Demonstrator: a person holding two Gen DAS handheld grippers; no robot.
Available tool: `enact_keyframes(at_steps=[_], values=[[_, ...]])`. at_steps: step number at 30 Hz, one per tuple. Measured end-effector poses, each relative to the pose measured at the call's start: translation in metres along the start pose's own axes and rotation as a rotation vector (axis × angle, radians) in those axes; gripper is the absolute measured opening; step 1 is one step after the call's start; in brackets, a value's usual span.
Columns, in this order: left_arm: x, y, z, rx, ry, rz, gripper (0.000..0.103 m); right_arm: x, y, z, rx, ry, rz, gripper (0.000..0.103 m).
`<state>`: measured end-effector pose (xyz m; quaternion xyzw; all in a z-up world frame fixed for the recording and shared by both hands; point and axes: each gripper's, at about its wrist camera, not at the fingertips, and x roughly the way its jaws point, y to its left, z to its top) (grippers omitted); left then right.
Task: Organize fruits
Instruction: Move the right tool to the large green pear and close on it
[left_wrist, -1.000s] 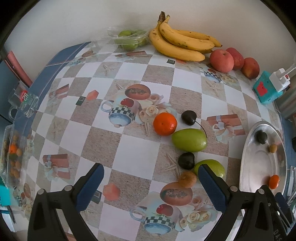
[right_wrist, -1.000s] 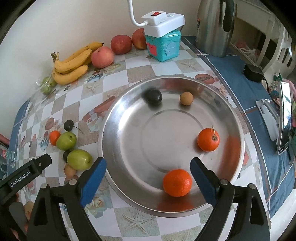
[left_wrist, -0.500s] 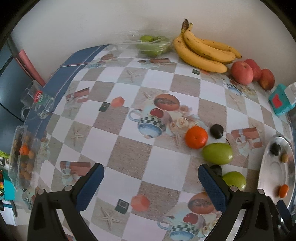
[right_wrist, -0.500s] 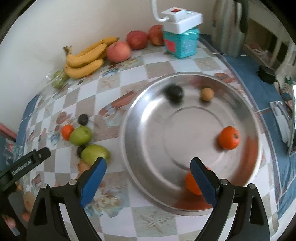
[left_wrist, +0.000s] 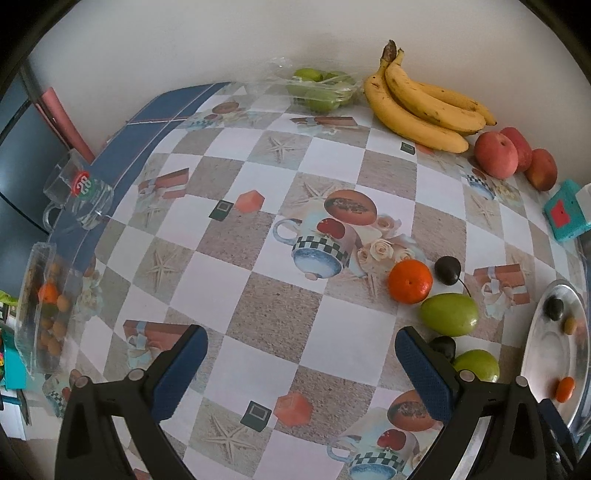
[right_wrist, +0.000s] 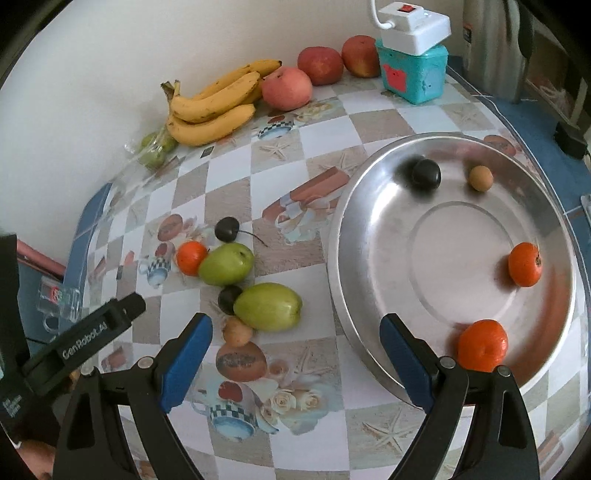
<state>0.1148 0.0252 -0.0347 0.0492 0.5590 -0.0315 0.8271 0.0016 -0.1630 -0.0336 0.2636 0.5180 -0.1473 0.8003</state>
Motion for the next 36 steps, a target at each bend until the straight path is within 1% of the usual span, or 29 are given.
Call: enact_keyframes(at_steps=[3, 7, 15, 19, 30, 35, 36], values=[[0.0, 0.0, 0.001, 0.001, 0.0, -0.003, 0.103, 0.0, 0.005, 0.002, -0.024, -0.018, -0.044, 0.092], [0.001, 0.0, 0.001, 0.004, 0.004, -0.01, 0.103, 0.003, 0.007, 0.004, -0.017, -0.023, -0.02, 0.092], [0.006, 0.005, 0.005, 0.001, 0.006, 0.02, 0.103, 0.01, 0.024, 0.005, -0.058, -0.022, -0.031, 0.092], [0.011, 0.009, 0.006, -0.008, 0.02, 0.011, 0.103, 0.013, 0.029, 0.005, -0.061, -0.017, -0.019, 0.092], [0.017, 0.008, 0.006, -0.01, 0.039, 0.007, 0.103, 0.023, 0.035, 0.005, -0.081, 0.012, -0.041, 0.092], [0.03, 0.009, 0.004, -0.029, 0.077, 0.004, 0.103, 0.028, 0.037, 0.006, -0.089, 0.025, -0.063, 0.091], [0.032, 0.009, 0.004, -0.032, 0.084, 0.006, 0.103, 0.031, 0.037, 0.007, -0.091, 0.033, -0.065, 0.09]])
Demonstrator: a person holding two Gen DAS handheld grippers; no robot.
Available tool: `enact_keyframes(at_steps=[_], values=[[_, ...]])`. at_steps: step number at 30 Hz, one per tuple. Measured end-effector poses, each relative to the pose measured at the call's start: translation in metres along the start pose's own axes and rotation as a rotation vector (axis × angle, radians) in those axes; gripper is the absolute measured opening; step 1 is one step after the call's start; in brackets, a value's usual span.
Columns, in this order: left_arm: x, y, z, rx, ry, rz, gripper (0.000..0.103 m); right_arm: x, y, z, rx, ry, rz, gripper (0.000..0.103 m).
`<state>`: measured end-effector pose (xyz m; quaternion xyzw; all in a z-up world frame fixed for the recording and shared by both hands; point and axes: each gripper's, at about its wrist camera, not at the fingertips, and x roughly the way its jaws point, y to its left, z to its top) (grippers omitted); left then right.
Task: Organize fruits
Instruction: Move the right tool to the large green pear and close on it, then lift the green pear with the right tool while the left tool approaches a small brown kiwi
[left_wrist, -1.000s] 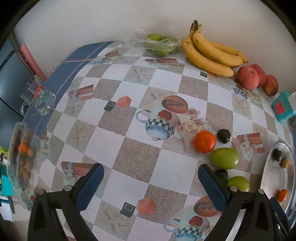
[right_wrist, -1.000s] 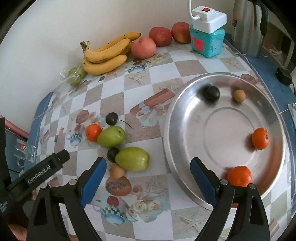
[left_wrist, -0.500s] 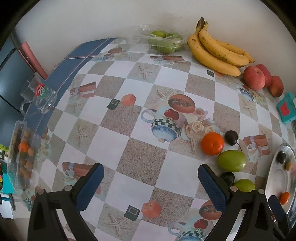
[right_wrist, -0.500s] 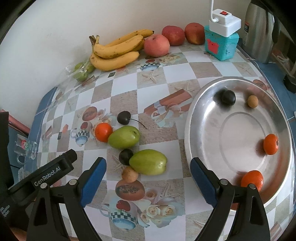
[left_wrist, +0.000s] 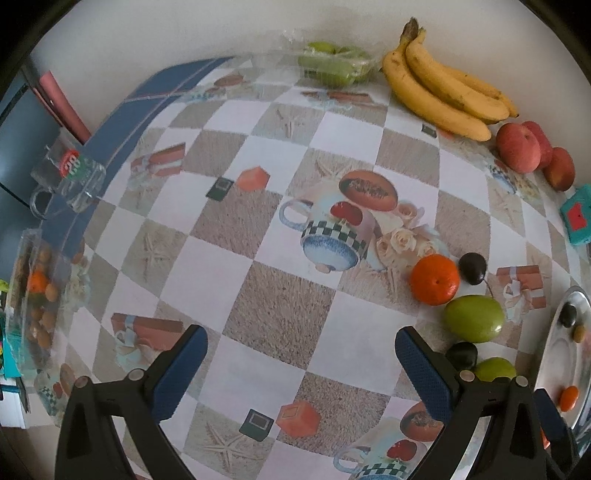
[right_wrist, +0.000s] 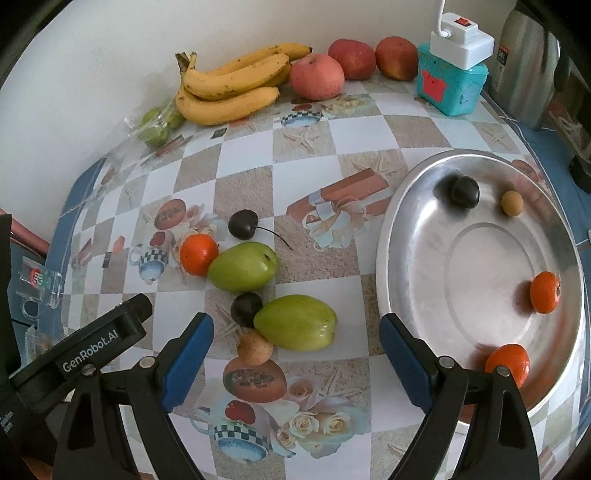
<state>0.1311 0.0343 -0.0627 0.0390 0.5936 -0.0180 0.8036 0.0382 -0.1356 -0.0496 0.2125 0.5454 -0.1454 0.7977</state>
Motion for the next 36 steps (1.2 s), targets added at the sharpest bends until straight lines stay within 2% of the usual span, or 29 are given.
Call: enact_keyframes(at_steps=[9, 16, 18, 21, 32, 36], values=[[0.025, 0.0, -0.001, -0.017, 0.061, 0.016, 0.103, 0.019, 0.005, 0.001, -0.01, 0.049, -0.009, 0.078], [0.039, -0.001, -0.003, -0.022, 0.096, 0.019, 0.103, 0.027, 0.004, 0.003, -0.003, 0.067, -0.005, 0.076], [0.04, 0.0, -0.004, -0.023, 0.097, 0.018, 0.103, 0.029, 0.004, 0.003, 0.0, 0.071, -0.005, 0.076], [0.042, 0.0, -0.004, -0.024, 0.099, 0.016, 0.103, 0.031, 0.003, 0.002, 0.004, 0.077, -0.003, 0.068], [0.04, 0.002, -0.003, -0.03, 0.095, 0.006, 0.103, 0.031, 0.001, 0.002, 0.017, 0.079, 0.02, 0.064], [0.037, 0.002, -0.003, -0.031, 0.093, 0.005, 0.103, 0.029, -0.002, 0.002, 0.028, 0.078, 0.025, 0.059]])
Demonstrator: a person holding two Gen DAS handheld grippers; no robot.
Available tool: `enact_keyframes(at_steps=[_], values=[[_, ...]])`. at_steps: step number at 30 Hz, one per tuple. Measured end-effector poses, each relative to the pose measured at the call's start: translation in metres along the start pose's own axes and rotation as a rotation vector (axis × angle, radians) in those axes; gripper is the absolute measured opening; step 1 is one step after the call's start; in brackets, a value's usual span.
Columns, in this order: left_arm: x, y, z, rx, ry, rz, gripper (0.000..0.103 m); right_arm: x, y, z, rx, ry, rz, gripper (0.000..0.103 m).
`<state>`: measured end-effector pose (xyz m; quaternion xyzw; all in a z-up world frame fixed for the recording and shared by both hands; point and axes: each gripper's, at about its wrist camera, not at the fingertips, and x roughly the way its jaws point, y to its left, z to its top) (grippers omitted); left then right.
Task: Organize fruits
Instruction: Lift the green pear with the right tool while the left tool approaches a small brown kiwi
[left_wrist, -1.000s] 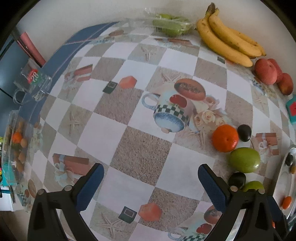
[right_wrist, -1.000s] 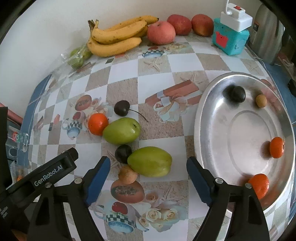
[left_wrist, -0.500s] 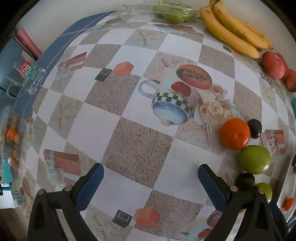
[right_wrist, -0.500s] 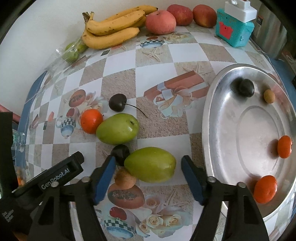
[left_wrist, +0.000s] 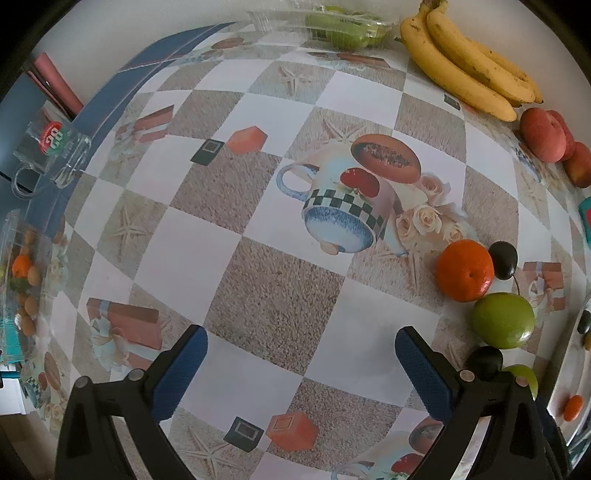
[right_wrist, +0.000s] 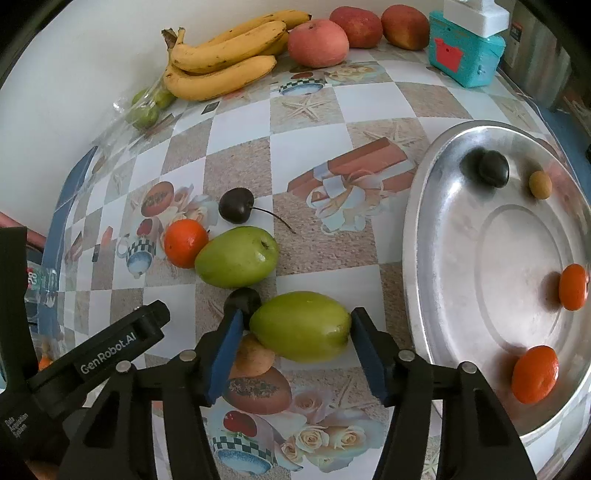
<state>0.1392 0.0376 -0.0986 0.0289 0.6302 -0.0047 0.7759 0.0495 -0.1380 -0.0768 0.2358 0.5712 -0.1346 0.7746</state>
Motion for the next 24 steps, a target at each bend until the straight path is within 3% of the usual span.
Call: enact_keyframes(at_steps=[16, 24], values=[[-0.016, -0.001, 0.002, 0.01, -0.033, 0.005, 0.103, -0.003, -0.007, -0.001, 0.024, 0.003, 0.03, 0.058], [-0.03, -0.004, 0.003, 0.01, -0.043, -0.048, 0.103, -0.019, -0.004, 0.002, 0.039, -0.035, 0.104, 0.058]])
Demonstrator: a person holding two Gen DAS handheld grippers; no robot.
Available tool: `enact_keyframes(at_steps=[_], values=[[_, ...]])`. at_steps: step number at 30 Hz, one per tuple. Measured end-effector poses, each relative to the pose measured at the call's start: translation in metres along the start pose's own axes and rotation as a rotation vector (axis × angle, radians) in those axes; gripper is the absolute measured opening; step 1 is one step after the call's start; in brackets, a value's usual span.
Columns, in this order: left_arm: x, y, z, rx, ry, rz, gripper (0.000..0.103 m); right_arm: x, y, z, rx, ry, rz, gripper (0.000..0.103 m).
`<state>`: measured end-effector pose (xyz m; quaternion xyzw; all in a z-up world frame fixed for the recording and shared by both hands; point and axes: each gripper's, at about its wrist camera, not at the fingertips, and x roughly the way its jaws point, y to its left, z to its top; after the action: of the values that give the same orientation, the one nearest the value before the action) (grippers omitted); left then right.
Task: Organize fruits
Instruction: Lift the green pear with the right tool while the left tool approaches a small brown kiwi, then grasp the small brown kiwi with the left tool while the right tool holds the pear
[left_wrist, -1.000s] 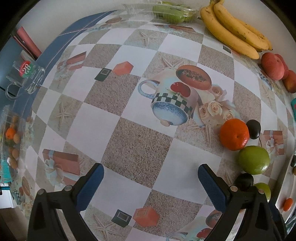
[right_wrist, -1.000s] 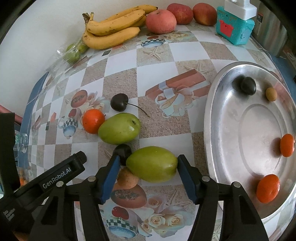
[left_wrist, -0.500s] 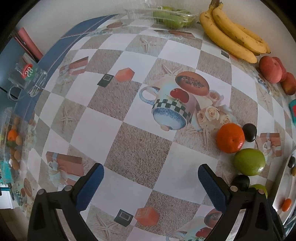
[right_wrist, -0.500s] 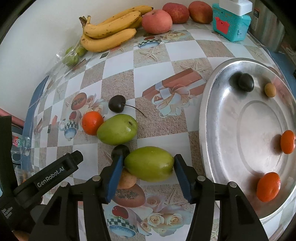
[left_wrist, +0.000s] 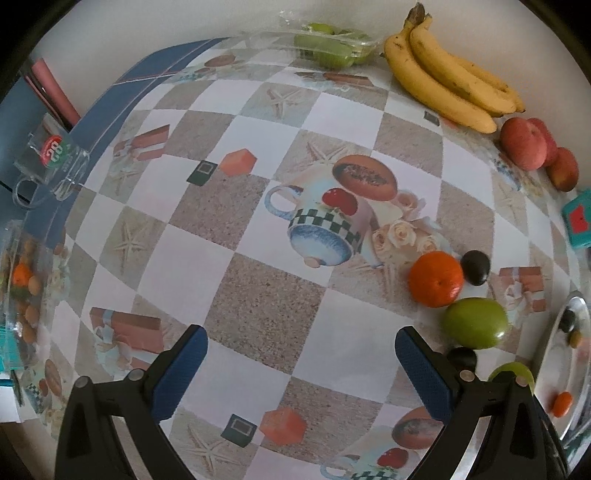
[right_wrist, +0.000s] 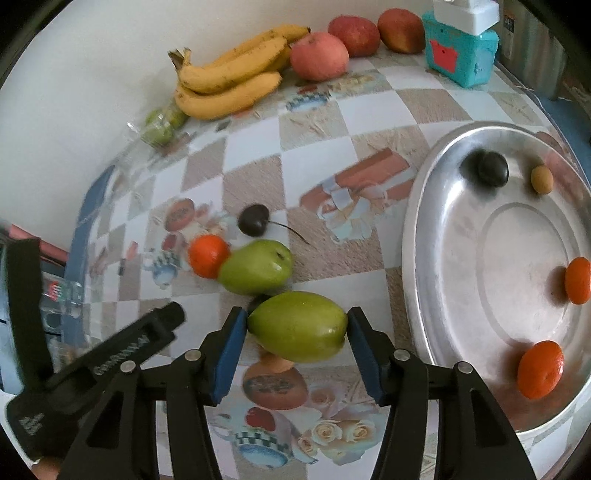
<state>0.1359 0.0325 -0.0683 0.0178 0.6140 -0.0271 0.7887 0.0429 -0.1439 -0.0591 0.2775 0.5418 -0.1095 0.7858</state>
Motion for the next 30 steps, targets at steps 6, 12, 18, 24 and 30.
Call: enact_keyframes(at_steps=[6, 12, 18, 24, 30], values=[[-0.009, -0.009, -0.001, 0.016, -0.003, -0.042, 0.103, -0.015, -0.004, 0.004, 0.013, -0.028, 0.032, 0.058], [-0.017, -0.037, -0.009, 0.094, 0.001, -0.084, 0.093, -0.037, -0.026, 0.009, 0.063, -0.078, 0.013, 0.058], [-0.022, -0.076, -0.025, 0.208, 0.03, -0.155, 0.075, -0.051, -0.054, 0.011, 0.142, -0.105, 0.014, 0.058], [-0.019, -0.104, -0.044, 0.3, 0.056, -0.201, 0.052, -0.059, -0.068, 0.011, 0.179, -0.112, 0.023, 0.058], [-0.01, -0.11, -0.052, 0.334, 0.065, -0.179, 0.037, -0.064, -0.07, 0.011, 0.188, -0.12, 0.044, 0.058]])
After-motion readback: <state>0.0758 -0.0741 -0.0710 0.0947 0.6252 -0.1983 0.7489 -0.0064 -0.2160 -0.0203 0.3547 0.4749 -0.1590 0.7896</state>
